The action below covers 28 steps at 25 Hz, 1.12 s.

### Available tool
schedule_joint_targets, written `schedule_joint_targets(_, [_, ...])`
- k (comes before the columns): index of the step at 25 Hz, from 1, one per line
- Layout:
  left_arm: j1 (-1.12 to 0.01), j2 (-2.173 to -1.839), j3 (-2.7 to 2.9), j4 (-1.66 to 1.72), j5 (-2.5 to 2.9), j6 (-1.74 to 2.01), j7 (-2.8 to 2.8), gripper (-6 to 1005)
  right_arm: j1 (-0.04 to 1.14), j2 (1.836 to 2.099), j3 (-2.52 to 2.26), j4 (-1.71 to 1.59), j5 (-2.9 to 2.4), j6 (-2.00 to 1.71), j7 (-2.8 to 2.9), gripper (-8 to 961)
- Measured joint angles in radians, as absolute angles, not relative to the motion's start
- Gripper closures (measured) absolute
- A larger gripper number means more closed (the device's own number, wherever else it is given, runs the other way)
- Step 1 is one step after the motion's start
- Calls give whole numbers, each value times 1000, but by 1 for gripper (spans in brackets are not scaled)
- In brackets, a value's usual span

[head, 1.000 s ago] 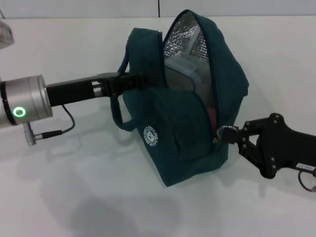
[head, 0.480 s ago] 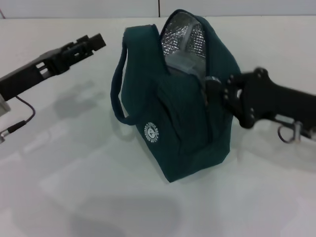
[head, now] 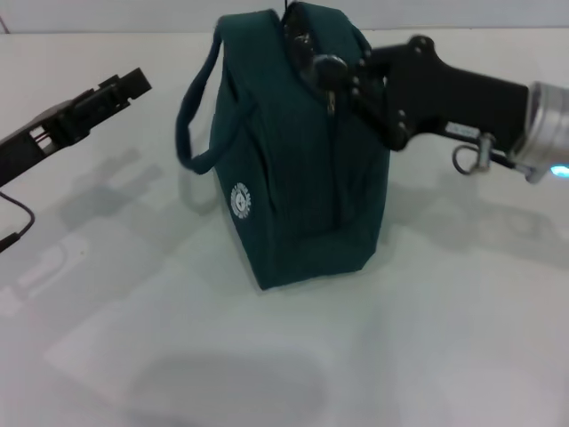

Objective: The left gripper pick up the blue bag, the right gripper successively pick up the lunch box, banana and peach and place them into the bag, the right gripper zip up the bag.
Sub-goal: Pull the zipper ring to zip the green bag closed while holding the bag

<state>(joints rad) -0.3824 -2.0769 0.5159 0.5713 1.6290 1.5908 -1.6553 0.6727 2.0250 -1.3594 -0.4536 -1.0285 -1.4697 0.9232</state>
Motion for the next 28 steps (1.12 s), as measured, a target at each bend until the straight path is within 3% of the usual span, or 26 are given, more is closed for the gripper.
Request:
schedule_joint_targets(9, [-357,-2051,515,575,1629,1598,-1684,132,730,2027,-1427,-482,-1020,-1428,943,943])
schedule_joint_targets(28, [-360,-2038,531,628,1757,1685,-1685,134,807,2028,-1612,-504,-901,-1313,926,942])
